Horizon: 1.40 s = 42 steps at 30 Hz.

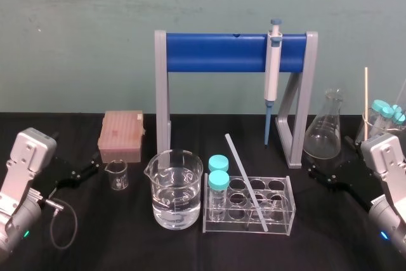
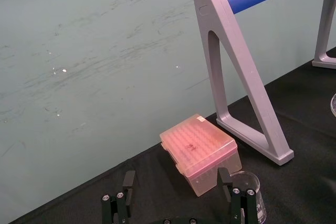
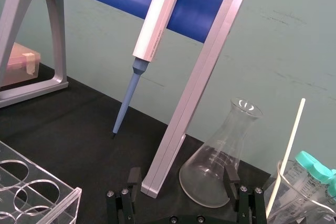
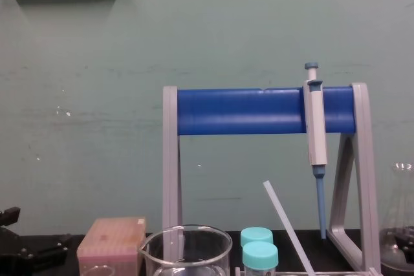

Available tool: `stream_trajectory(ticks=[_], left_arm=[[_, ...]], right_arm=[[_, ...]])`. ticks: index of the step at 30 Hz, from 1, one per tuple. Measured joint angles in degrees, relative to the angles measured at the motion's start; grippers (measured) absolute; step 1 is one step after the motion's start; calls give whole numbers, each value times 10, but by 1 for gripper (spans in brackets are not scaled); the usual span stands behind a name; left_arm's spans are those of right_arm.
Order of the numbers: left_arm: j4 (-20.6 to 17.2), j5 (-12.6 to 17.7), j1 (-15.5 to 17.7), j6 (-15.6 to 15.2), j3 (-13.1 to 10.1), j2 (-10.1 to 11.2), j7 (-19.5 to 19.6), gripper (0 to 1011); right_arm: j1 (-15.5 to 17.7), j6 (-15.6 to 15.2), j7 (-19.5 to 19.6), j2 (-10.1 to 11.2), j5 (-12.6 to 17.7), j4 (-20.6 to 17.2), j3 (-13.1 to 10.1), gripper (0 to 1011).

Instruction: Pick up the stirring rod with one hand, then place it down.

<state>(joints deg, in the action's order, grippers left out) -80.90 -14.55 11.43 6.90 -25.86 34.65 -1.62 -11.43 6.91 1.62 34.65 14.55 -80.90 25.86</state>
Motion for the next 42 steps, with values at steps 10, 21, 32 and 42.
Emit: stream_trajectory(ticks=[10,21,32,42], left_arm=[[0,0,0,0,0,0,0,1000],[0,0,0,0,0,0,0,1000],[0,0,0,0,0,0,0,1000],[0,0,0,0,0,0,0,1000]], right_arm=[[0,0,0,0,0,0,0,1000],[0,0,0,0,0,0,0,1000],[0,0,0,0,0,0,0,1000],[0,-1,0,0,0,0,-1,1000]])
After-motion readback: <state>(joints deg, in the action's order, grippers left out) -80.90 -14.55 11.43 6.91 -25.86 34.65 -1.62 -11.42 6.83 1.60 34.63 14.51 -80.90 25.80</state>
